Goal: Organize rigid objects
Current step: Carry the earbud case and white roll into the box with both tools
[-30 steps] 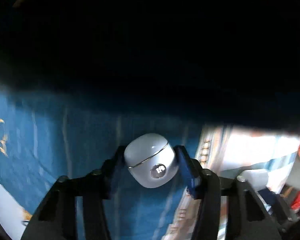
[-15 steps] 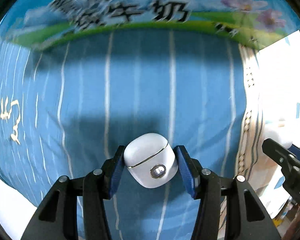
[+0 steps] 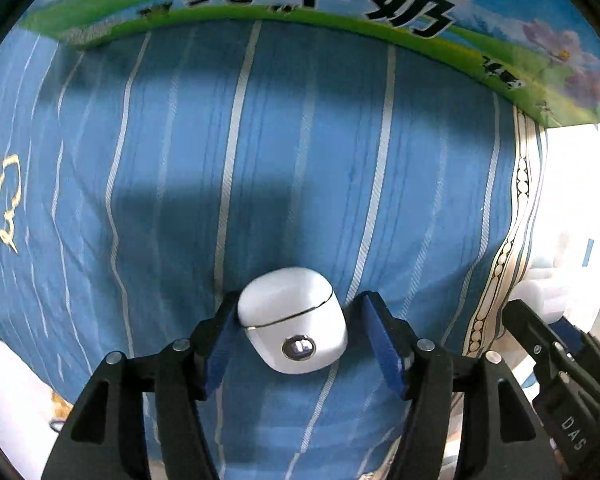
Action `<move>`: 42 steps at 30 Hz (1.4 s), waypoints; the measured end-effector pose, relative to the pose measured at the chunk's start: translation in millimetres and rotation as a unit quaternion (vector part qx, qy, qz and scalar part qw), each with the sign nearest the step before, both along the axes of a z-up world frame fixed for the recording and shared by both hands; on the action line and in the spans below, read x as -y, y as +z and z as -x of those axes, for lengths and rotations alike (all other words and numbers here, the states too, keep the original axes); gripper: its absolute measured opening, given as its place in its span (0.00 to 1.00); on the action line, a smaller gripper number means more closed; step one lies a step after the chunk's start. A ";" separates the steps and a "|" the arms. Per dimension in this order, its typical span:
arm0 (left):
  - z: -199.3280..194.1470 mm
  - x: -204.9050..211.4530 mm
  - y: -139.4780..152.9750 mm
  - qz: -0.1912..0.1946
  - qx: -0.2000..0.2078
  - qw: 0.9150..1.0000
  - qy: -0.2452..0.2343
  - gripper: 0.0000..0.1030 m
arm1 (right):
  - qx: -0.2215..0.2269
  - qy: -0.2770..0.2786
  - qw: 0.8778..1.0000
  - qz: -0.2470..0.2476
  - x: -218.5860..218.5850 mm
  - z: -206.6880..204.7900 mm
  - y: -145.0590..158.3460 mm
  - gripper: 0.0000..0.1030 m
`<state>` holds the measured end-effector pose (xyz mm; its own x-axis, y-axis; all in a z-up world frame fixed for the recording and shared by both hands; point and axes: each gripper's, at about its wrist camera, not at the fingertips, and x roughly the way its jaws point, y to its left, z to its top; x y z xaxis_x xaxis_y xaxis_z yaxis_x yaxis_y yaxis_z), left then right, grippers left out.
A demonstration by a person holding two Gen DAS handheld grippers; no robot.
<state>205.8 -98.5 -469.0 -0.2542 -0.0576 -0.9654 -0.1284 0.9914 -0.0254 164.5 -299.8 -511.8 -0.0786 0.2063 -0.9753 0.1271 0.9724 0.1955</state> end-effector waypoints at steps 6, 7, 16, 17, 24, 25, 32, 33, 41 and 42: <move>3.1 -6.1 -10.3 0.014 -0.036 0.999 0.031 0.63 | -0.001 0.001 1.000 -0.002 0.8 -14.9 2.1 0.49; 2.5 -7.5 -9.9 0.013 -0.037 0.999 0.030 0.63 | -0.001 0.002 1.000 -0.002 1.5 -18.0 -0.1 0.49; 6.2 13.9 -3.8 -0.010 -0.001 1.000 -0.027 0.47 | -0.003 0.008 1.000 -0.002 -12.2 -20.7 -16.3 0.49; 5.1 17.7 -2.4 -0.011 0.001 0.999 -0.032 0.43 | -0.003 0.010 1.000 0.001 -8.9 -28.9 -15.4 0.48; 8.6 29.5 6.4 -0.033 0.032 0.998 -0.051 0.43 | 0.005 0.024 1.000 0.014 -37.1 -31.8 -18.7 0.48; 9.4 29.5 9.0 -0.037 0.038 0.997 -0.054 0.43 | 0.008 0.027 0.999 0.018 -39.5 -31.6 -17.1 0.48; 14.6 27.0 41.4 -0.045 0.084 0.993 -0.066 0.43 | 0.023 0.038 0.999 0.019 -50.1 -28.4 3.4 0.48; 14.5 28.3 48.2 -0.042 0.092 0.993 -0.066 0.43 | 0.025 0.038 0.999 0.019 -50.7 -28.4 6.0 0.48; 9.8 21.6 125.4 0.012 0.154 0.986 -0.061 0.43 | 0.062 0.028 0.998 -0.012 -58.9 -17.9 62.5 0.47; 7.6 19.7 140.0 0.021 0.166 0.984 -0.061 0.43 | 0.068 0.026 0.997 -0.017 -60.4 -18.1 71.7 0.47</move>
<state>198.2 -118.1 -329.0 0.0667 -0.0875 -0.9939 0.0134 0.9961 -0.0868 182.6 -239.4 -440.1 0.0427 0.2385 -0.9702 0.0467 0.9695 0.2404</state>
